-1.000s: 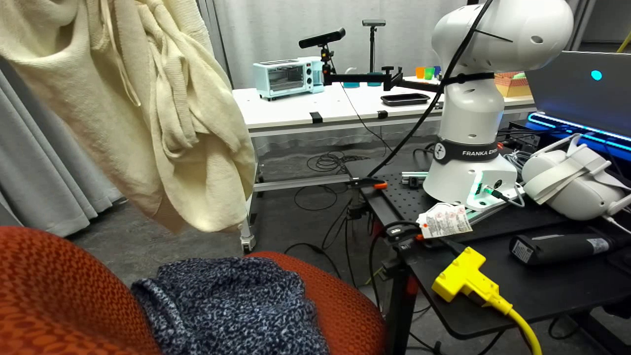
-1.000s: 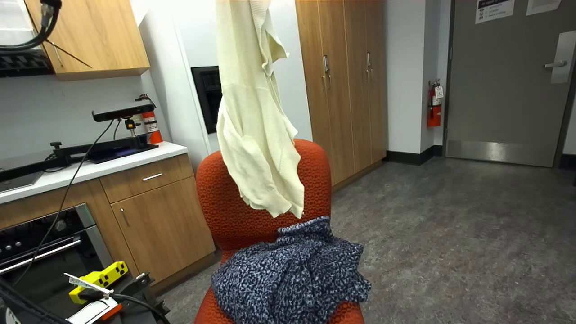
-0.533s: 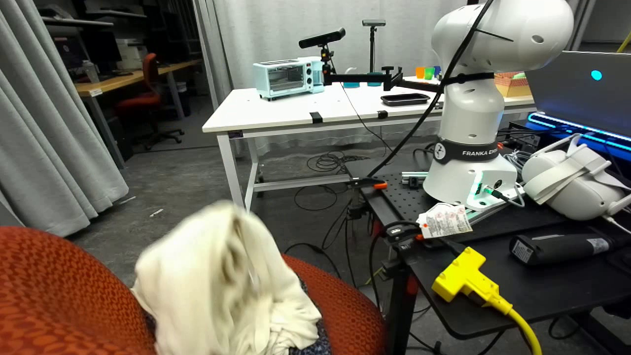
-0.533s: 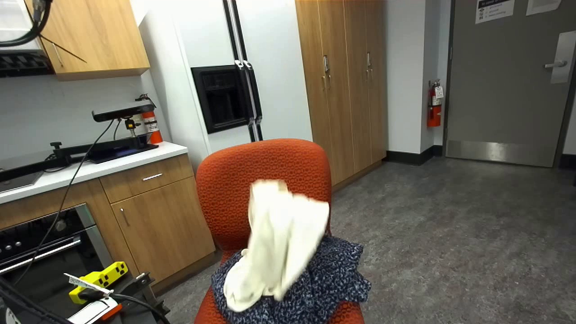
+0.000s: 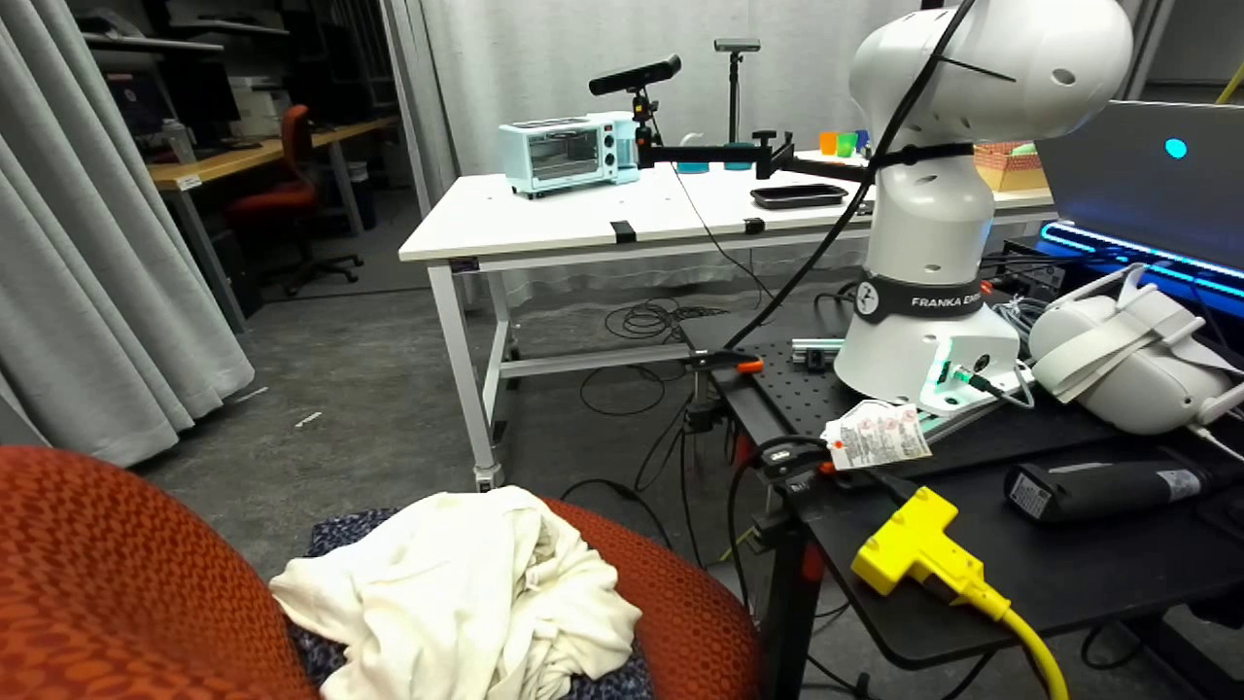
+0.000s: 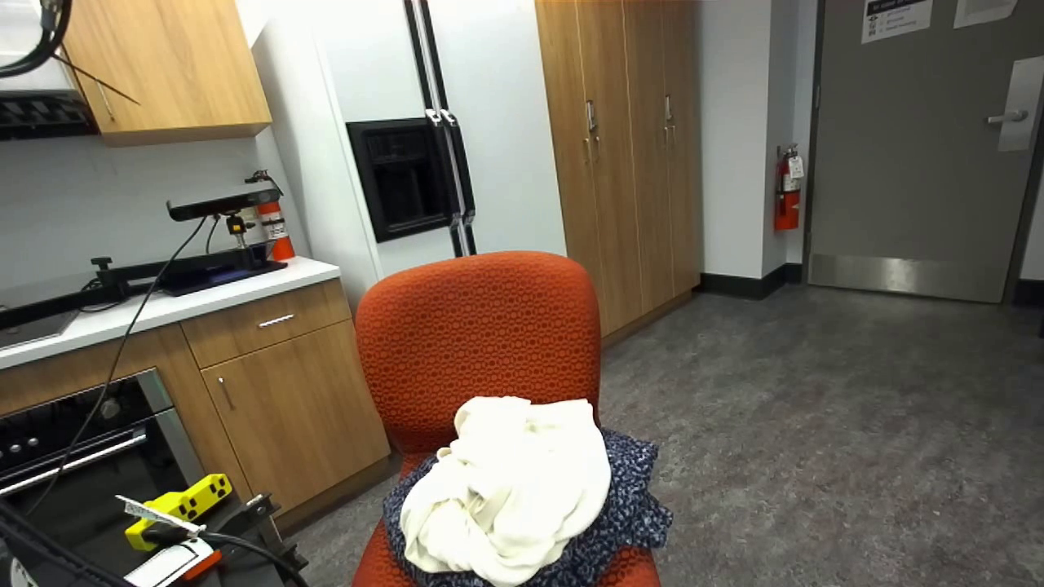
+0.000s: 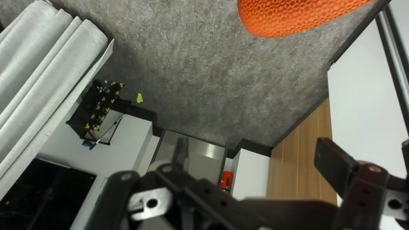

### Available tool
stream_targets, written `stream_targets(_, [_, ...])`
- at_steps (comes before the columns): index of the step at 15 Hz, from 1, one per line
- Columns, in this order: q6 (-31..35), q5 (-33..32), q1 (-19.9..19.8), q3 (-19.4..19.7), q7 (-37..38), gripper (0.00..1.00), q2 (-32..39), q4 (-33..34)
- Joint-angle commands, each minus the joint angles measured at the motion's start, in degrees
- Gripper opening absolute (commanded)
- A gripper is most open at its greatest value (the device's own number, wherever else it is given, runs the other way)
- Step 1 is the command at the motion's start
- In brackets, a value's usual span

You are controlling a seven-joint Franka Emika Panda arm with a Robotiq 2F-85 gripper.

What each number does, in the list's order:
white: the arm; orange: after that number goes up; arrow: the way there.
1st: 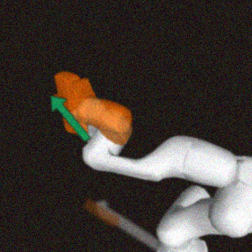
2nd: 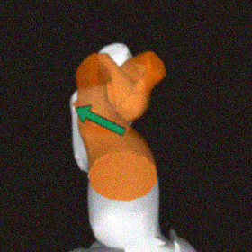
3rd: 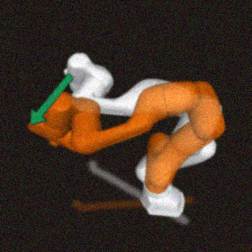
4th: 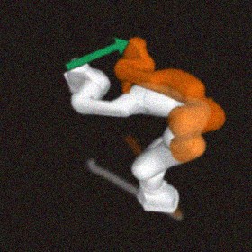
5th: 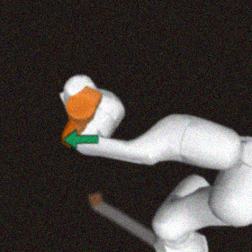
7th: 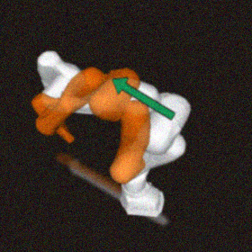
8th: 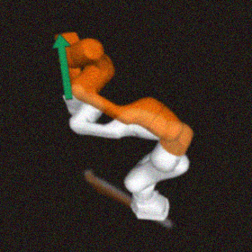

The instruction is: Put the white piece of clothing on the seat.

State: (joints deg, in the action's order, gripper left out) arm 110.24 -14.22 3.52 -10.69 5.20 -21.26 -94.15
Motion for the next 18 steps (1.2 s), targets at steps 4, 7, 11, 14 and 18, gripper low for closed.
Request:
stream_targets(4, [-4.9,3.0,0.9,0.8,-2.0,1.0,0.0,2.1])
stream_targets(7, [-3.0,1.0,0.3,0.1,-0.3,1.0,0.2,1.0])
stream_targets(11, [-3.2,1.0,0.3,0.1,-0.3,1.0,0.3,1.2])
stream_targets(14, [-4.5,1.3,0.3,0.0,0.2,1.0,0.5,1.5])
stream_targets(18, [-10.6,0.4,-0.2,-0.8,2.4,1.0,1.1,3.0])
